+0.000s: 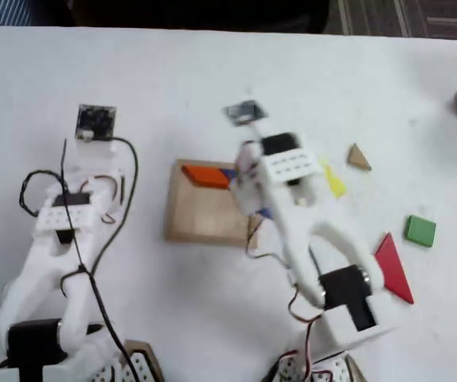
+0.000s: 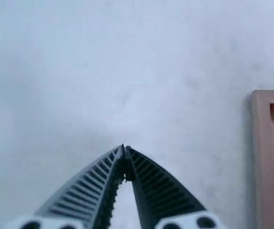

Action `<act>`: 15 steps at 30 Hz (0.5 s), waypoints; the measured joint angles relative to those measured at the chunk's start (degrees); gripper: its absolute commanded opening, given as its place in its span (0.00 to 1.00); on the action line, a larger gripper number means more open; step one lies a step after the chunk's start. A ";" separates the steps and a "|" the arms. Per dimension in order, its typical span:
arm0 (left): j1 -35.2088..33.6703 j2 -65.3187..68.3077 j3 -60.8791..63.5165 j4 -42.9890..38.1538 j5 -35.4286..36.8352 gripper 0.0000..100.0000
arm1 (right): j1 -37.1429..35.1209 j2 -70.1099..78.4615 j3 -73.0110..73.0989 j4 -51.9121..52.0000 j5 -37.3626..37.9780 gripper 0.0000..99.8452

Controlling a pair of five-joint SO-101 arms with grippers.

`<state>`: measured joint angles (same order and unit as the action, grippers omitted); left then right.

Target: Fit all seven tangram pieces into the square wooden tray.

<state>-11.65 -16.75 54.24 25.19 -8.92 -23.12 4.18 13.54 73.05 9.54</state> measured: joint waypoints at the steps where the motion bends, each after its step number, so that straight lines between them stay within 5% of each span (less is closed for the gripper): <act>1: -0.18 0.00 0.00 0.00 0.62 0.03 | -2.02 0.00 0.00 -1.32 1.32 0.06; 7: -0.62 0.00 0.00 -0.18 3.25 0.03 | -8.79 0.70 0.00 -6.51 13.89 0.06; 15: -0.62 0.00 0.00 -0.18 3.25 0.03 | -9.32 10.46 -4.84 -10.11 23.56 0.06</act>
<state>-12.26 -16.75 54.24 25.01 -5.67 -32.44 14.64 8.70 62.95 33.10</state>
